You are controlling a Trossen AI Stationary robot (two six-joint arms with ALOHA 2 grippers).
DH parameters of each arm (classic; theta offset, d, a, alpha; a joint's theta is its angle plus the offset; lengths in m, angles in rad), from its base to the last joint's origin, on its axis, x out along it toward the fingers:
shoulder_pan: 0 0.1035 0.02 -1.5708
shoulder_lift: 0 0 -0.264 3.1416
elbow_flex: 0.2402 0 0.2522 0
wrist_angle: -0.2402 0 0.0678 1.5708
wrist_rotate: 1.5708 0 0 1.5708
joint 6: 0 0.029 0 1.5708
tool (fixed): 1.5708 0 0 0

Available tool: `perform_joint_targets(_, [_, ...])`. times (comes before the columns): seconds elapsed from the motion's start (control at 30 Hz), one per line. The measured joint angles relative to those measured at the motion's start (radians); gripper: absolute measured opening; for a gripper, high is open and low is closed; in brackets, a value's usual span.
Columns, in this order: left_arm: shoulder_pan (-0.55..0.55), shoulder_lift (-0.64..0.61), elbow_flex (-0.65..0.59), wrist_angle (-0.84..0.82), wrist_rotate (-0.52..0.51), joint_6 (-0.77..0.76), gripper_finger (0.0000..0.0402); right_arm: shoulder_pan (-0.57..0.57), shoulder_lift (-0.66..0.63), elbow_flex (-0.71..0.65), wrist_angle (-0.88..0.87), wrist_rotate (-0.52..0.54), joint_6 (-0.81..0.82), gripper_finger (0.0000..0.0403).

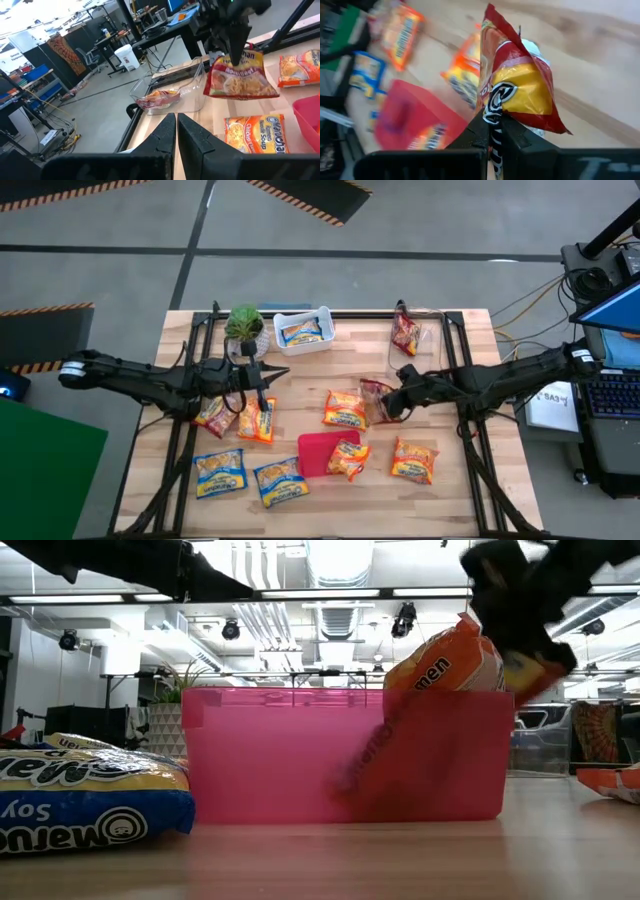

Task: Sort Maruchan noodles
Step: Put the red noodle pack into the transparent bin

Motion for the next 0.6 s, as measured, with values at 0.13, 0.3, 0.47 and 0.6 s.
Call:
perform_joint_targets(0.13, [0.000,0.000,0.000,0.003,0.000,-0.003,0.0000,-0.018,0.038,0.133,-0.007,0.010,-0.070,0.0009])
perform_joint_targets(0.3, [0.000,0.007,0.000,0.007,0.000,0.020,0.0000,-0.113,0.120,0.357,-0.203,0.025,-0.198,0.0009])
perform_joint_targets(0.47, [0.000,0.006,0.000,0.011,-0.001,0.027,0.0000,-0.279,0.243,0.632,-0.589,-0.005,-0.246,0.0009])
perform_joint_targets(0.6, [0.000,0.007,0.000,0.011,-0.001,0.042,0.0000,-0.439,0.360,0.817,-0.948,-0.032,-0.296,0.0009])
